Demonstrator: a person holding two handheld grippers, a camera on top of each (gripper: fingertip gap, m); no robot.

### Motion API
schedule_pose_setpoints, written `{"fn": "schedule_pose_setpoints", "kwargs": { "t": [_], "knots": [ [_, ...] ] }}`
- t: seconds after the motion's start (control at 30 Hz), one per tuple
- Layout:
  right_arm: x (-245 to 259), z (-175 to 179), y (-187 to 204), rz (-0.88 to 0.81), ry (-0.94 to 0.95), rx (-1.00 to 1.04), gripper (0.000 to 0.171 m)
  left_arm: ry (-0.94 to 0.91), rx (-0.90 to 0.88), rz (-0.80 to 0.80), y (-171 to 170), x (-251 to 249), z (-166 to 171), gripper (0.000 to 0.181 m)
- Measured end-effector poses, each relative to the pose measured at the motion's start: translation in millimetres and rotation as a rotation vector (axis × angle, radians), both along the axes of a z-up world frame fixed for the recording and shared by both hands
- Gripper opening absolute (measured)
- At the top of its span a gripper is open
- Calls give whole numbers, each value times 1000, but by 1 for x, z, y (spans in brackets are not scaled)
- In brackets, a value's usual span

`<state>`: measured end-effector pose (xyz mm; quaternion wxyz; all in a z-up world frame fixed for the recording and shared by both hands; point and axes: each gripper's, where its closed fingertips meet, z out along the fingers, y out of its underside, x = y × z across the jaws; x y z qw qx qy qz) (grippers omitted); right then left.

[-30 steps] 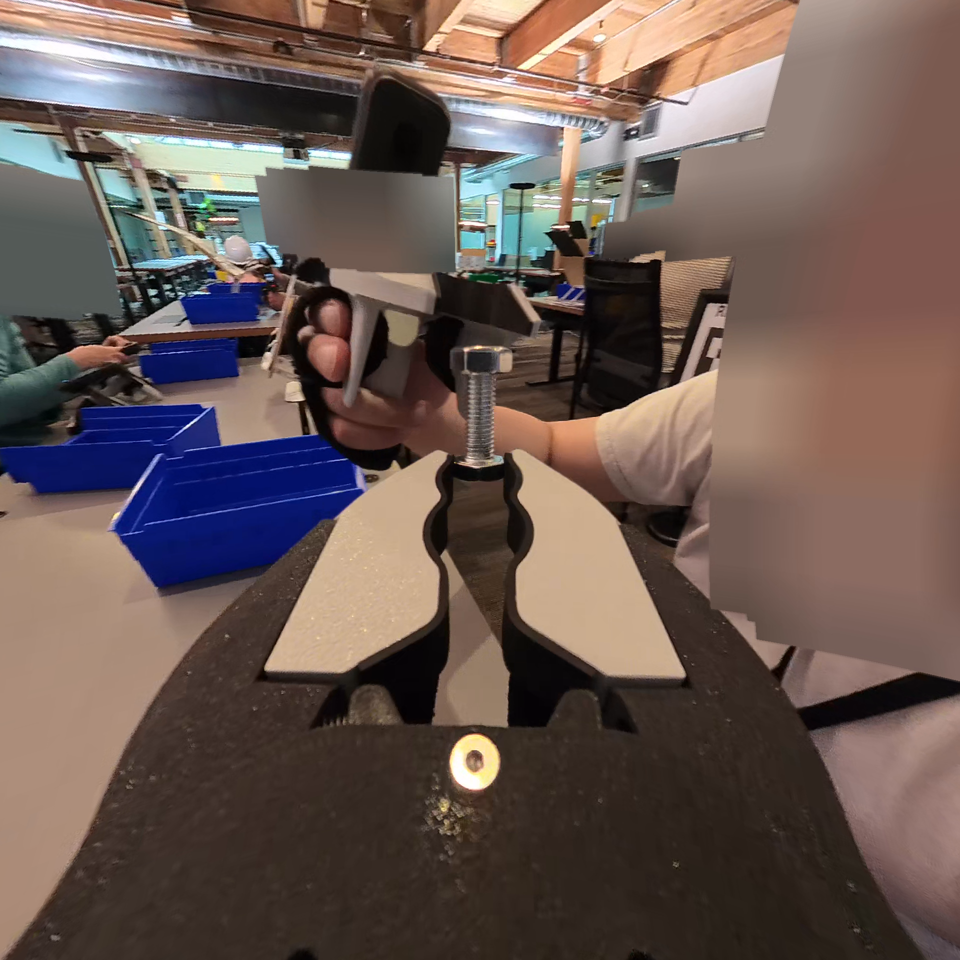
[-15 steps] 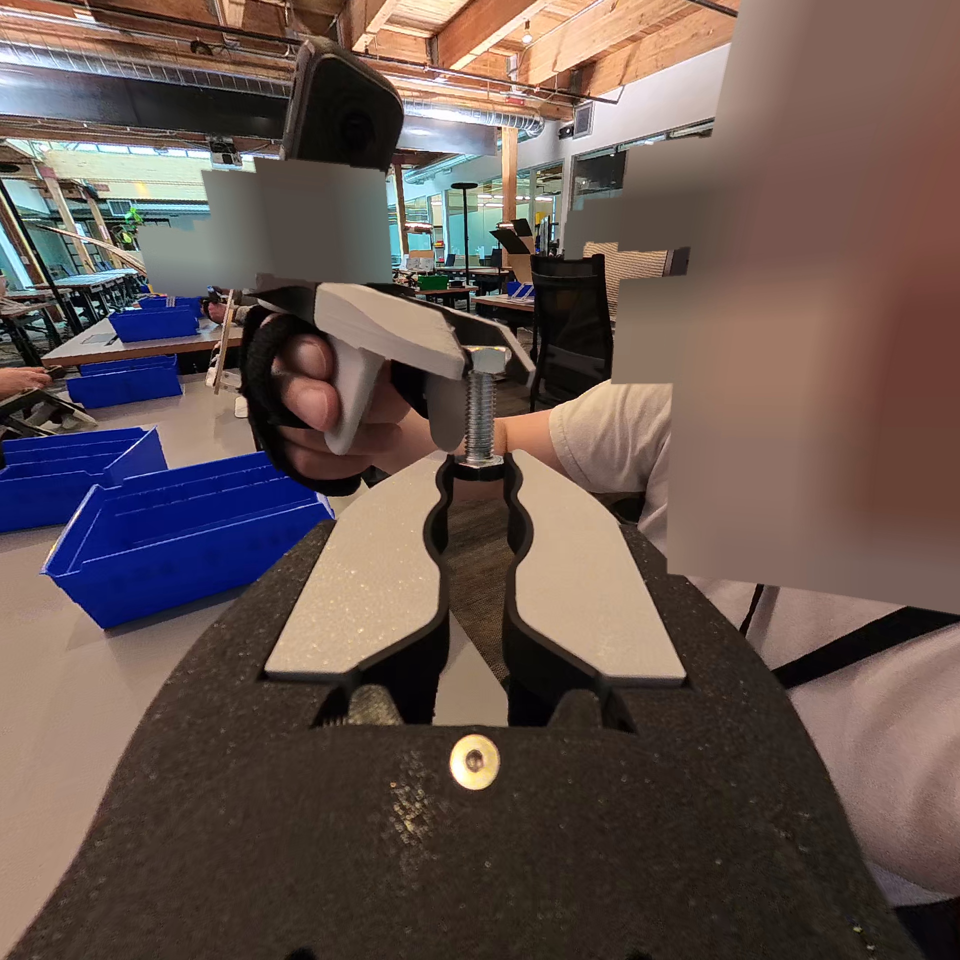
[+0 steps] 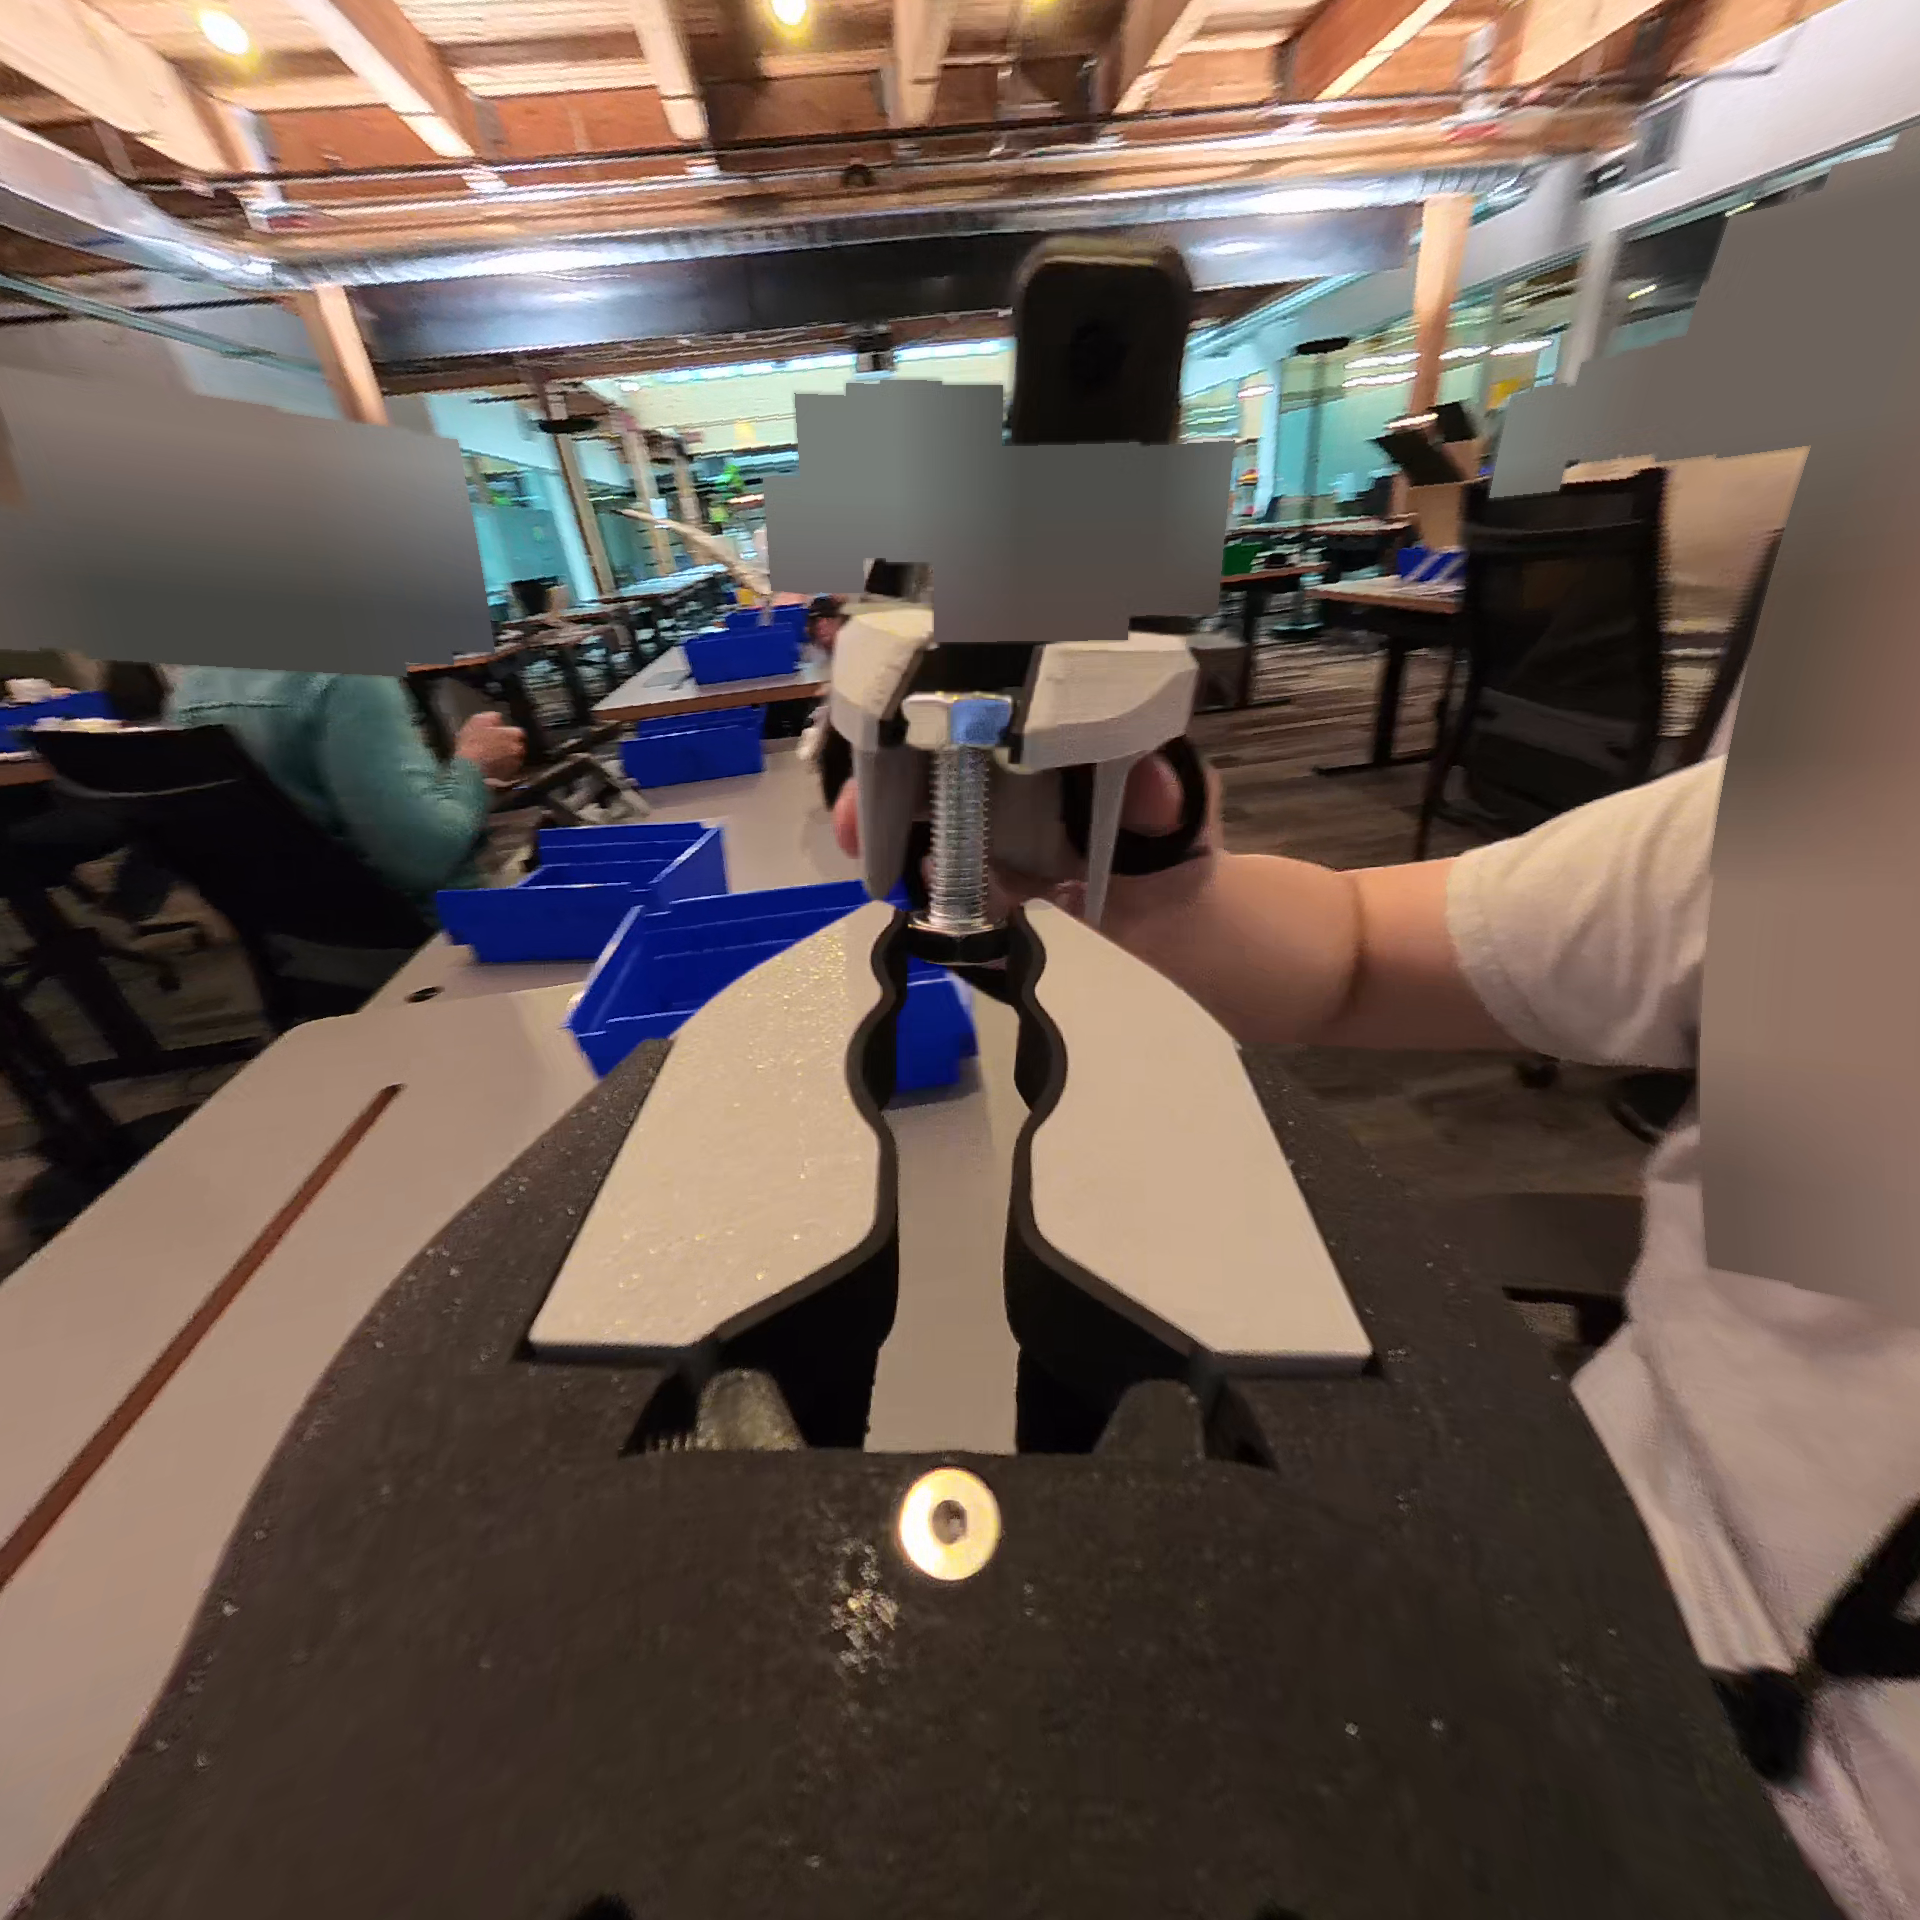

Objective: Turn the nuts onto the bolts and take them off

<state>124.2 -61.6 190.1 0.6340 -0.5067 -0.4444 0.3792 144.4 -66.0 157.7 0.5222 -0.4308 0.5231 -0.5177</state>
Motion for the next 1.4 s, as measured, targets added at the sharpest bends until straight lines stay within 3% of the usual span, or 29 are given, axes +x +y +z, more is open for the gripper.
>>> {"fn": "schedule_pose_setpoints", "kwargs": {
  "t": [0.2,0.33,0.43,0.57,0.77,0.9,1.13,1.23,1.4],
  "knots": [
    [1,0,7,-113,33,-4,18,3,19,65,7,2,0,18],
    [2,5,-7,-11,8,99,37,2,-13,-50,-7,-1,0,18],
    [7,9,-20,116,-23,159,34,5,-37,-130,-16,-4,0,18],
    [5,2,-29,272,-118,92,33,16,-43,-192,-25,-3,-2,18],
    [1,-3,-30,339,-157,46,22,34,-27,-205,-30,-1,-5,18],
    [0,-1,-27,294,-141,55,19,19,-30,-183,-26,-1,-3,18],
    [1,0,-4,35,-54,-8,19,23,0,-9,-4,-1,-2,18],
    [6,2,-4,11,-37,41,34,-3,-20,-32,-5,-3,2,18],
    [10,5,-10,51,-15,76,36,0,-15,-29,-5,-4,2,18]
  ]
}}
